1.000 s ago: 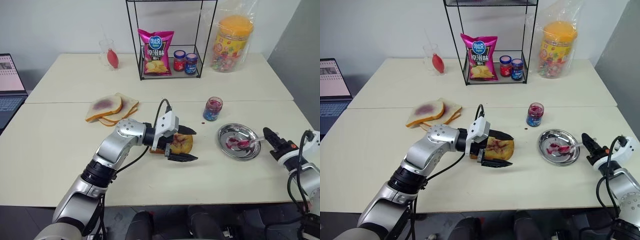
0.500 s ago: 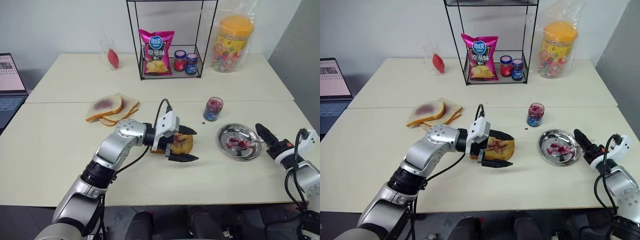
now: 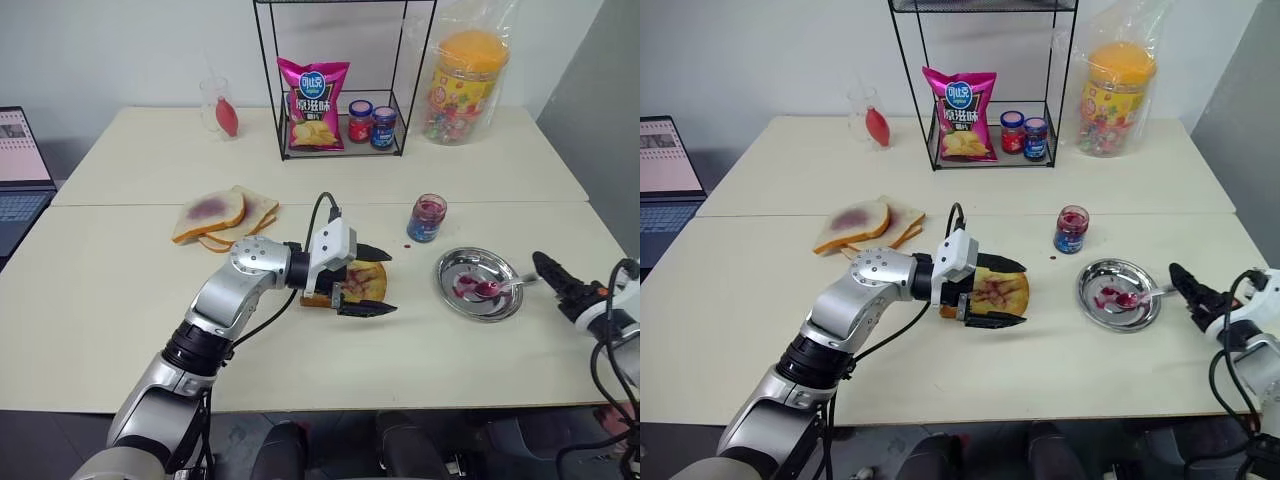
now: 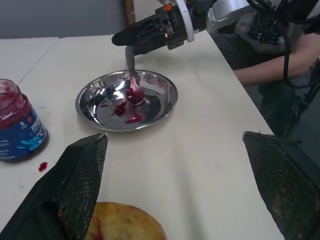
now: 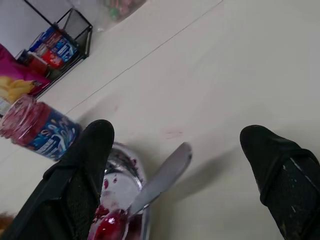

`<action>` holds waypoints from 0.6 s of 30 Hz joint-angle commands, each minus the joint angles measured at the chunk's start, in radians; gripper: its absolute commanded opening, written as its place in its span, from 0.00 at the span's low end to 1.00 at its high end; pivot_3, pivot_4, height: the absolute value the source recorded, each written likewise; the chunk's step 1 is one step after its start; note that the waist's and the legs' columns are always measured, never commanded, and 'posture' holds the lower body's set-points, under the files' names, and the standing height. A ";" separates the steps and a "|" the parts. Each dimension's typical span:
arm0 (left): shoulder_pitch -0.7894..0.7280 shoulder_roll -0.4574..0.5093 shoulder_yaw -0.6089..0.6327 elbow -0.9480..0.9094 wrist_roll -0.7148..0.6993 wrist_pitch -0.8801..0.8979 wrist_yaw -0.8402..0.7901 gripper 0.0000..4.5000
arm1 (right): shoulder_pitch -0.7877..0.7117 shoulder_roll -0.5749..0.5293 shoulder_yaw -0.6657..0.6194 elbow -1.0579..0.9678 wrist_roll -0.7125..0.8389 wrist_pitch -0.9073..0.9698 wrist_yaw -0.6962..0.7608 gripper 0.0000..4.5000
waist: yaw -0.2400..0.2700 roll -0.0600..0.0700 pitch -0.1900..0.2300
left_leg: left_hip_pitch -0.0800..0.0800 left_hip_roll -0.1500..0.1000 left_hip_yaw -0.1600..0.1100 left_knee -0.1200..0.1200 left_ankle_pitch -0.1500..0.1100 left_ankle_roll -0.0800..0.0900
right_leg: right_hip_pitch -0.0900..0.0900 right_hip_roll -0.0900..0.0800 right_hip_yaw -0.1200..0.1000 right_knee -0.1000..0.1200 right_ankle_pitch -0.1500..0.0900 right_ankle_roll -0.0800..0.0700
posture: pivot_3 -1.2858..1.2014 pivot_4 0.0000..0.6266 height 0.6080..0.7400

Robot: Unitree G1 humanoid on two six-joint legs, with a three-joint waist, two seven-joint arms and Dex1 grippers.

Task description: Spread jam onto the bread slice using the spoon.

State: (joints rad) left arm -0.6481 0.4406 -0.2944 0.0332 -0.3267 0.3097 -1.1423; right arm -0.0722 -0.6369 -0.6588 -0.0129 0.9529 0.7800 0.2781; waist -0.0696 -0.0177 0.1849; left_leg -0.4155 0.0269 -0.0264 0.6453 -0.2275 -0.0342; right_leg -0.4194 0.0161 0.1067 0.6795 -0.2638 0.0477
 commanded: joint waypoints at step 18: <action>0.327 0.527 0.461 -0.118 -0.109 0.244 -0.050 1.00 | -0.014 -0.485 0.365 -0.404 -0.141 -0.013 0.635 0.98 | -0.001 -0.006 0.004 | -0.001 0.002 -0.002 0.000 0.000 0.000 | 0.000 -0.002 -0.004 -0.001 -0.001 -0.001 | 0.52 0.24 1.00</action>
State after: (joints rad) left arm -0.3541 0.9400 0.1087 -0.0111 -0.4011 0.5394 -1.1856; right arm -0.0615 -1.1179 -0.2839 -0.4218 0.8311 0.7797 0.8981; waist -0.0709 -0.0239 0.1889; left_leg -0.4169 0.0288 -0.0287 0.6454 -0.2276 -0.0345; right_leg -0.4198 0.0139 0.1022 0.6783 -0.2650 0.0472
